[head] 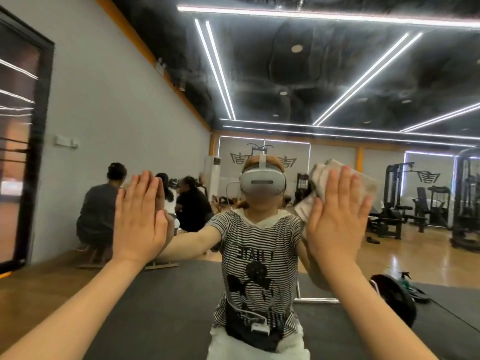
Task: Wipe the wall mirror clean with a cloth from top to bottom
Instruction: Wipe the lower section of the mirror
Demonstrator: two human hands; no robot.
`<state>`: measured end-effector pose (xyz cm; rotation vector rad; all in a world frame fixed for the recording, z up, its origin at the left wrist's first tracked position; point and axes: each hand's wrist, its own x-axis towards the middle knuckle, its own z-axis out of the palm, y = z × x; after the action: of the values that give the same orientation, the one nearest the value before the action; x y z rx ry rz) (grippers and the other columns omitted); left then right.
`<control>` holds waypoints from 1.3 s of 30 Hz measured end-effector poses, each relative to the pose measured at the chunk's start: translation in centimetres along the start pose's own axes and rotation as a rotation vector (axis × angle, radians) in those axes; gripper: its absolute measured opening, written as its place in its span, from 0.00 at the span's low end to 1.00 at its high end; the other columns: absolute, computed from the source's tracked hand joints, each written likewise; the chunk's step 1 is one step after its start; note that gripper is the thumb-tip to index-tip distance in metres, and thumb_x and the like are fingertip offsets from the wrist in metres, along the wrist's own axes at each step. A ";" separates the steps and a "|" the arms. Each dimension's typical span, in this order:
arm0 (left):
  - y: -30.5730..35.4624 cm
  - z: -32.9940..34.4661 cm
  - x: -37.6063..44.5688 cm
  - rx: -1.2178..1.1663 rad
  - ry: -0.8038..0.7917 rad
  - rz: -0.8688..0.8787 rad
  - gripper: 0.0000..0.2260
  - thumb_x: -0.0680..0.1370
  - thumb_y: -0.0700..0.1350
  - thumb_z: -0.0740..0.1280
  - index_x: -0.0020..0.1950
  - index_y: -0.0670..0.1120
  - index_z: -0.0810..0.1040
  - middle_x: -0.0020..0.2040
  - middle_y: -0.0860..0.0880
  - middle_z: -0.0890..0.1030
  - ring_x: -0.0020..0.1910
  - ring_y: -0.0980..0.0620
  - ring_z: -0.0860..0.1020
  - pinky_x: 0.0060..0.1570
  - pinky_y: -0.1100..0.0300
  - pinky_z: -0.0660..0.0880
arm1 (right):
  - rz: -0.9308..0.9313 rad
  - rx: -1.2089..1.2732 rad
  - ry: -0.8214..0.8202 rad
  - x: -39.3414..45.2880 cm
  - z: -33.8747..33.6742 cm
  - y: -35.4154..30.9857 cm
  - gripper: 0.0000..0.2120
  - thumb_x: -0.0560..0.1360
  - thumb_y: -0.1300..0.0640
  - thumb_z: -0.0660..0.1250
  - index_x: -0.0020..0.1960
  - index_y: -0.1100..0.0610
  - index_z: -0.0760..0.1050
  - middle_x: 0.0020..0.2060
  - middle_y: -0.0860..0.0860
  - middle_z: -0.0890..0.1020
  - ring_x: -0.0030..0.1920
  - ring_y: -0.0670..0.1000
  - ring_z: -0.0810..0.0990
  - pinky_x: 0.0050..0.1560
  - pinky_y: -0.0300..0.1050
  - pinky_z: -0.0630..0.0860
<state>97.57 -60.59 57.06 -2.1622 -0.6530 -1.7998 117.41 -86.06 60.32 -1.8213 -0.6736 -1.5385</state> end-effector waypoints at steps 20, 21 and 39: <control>-0.4 -0.1 -0.1 -0.053 -0.014 0.011 0.29 0.76 0.48 0.51 0.76 0.37 0.60 0.76 0.39 0.60 0.76 0.45 0.54 0.75 0.59 0.39 | -0.412 -0.066 -0.080 2.0 0.4 -1.9 0.27 0.81 0.49 0.48 0.78 0.57 0.54 0.77 0.56 0.56 0.77 0.53 0.52 0.75 0.53 0.47; -0.5 -0.1 -0.1 -0.057 -0.020 0.003 0.29 0.76 0.48 0.51 0.76 0.36 0.60 0.77 0.39 0.60 0.76 0.46 0.53 0.76 0.57 0.40 | -0.376 -0.075 -0.091 1.8 -0.2 -0.1 0.28 0.81 0.49 0.47 0.79 0.57 0.52 0.78 0.55 0.55 0.77 0.53 0.50 0.75 0.52 0.45; 21.5 1.0 1.2 -0.159 -0.060 0.403 0.30 0.73 0.48 0.55 0.74 0.39 0.61 0.75 0.40 0.65 0.75 0.45 0.57 0.73 0.45 0.51 | -0.589 -0.165 -0.240 1.6 -3.0 6.3 0.29 0.83 0.42 0.40 0.79 0.57 0.48 0.78 0.59 0.54 0.77 0.57 0.51 0.74 0.60 0.48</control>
<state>109.07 -78.56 59.96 -2.2531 -0.0720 -1.6207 120.43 -92.55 61.24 -2.0660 -1.3237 -1.7910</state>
